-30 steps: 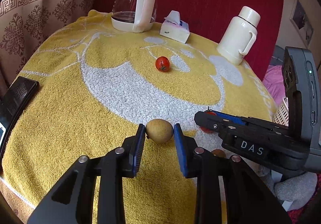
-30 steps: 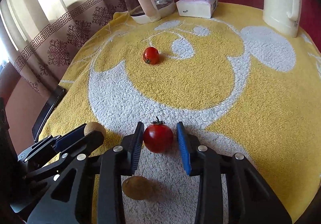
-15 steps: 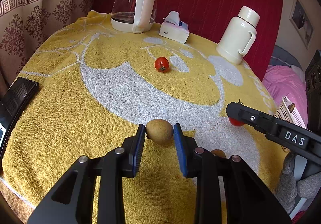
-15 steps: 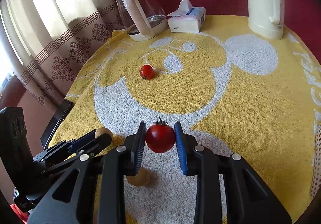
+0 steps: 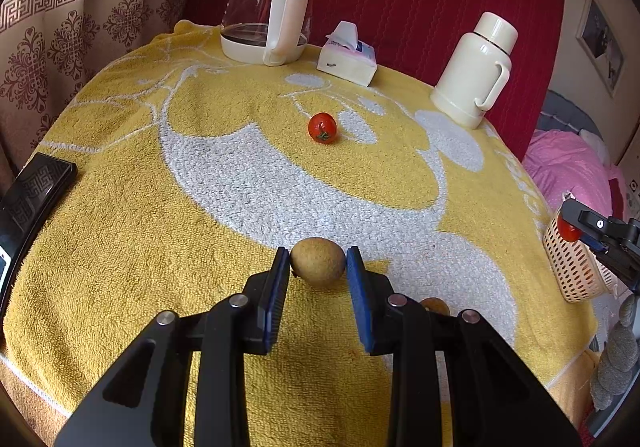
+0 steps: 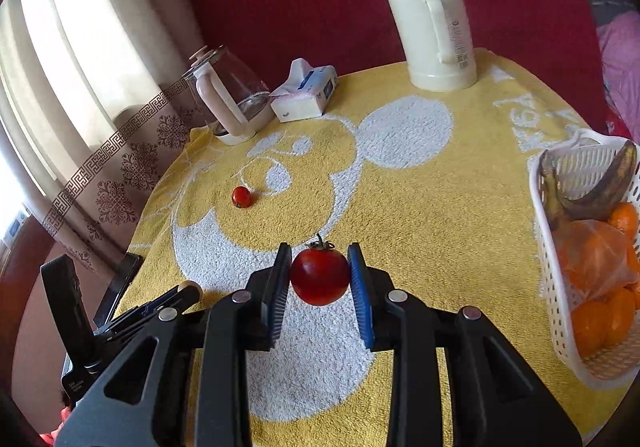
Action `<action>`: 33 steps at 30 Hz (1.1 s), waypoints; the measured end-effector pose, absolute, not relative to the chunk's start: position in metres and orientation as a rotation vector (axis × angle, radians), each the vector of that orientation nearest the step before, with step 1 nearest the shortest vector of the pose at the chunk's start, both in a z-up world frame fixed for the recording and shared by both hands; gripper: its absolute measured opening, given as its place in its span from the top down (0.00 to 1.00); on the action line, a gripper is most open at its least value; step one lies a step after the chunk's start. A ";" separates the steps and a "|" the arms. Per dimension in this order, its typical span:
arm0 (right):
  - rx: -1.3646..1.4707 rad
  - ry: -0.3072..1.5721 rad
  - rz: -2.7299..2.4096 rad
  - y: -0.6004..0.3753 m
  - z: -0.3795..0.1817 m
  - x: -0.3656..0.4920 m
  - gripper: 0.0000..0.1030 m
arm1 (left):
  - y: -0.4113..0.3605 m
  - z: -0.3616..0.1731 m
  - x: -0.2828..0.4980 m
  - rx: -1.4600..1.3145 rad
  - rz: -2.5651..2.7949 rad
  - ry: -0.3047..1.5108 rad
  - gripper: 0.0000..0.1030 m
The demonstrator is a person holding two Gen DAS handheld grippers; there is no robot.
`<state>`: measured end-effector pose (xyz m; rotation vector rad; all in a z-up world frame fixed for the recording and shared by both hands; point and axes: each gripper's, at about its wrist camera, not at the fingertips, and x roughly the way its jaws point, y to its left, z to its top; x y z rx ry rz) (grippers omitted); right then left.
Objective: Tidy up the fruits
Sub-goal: 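Carry the tomato into the basket and open the right tool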
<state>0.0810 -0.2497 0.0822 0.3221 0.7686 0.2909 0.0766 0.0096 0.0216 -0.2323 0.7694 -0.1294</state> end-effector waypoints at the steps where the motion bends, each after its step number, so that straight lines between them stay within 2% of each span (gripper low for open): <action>1: 0.329 0.760 0.272 -0.258 0.084 0.078 0.71 | 0.010 0.022 0.077 -0.232 -0.130 0.770 0.71; 21: 0.513 0.660 -0.026 -0.410 0.095 0.016 0.71 | 0.011 0.022 0.077 -0.234 -0.125 0.770 0.71; 23: 0.538 0.662 -0.034 -0.415 0.092 0.015 0.69 | 0.011 0.022 0.077 -0.235 -0.125 0.770 0.71; 26: 0.558 0.652 -0.047 -0.420 0.090 0.012 0.59 | 0.010 0.022 0.077 -0.234 -0.125 0.770 0.71; 33: 0.575 0.616 -0.065 -0.424 0.091 0.006 0.50 | 0.010 0.024 0.074 -0.218 -0.128 0.759 0.71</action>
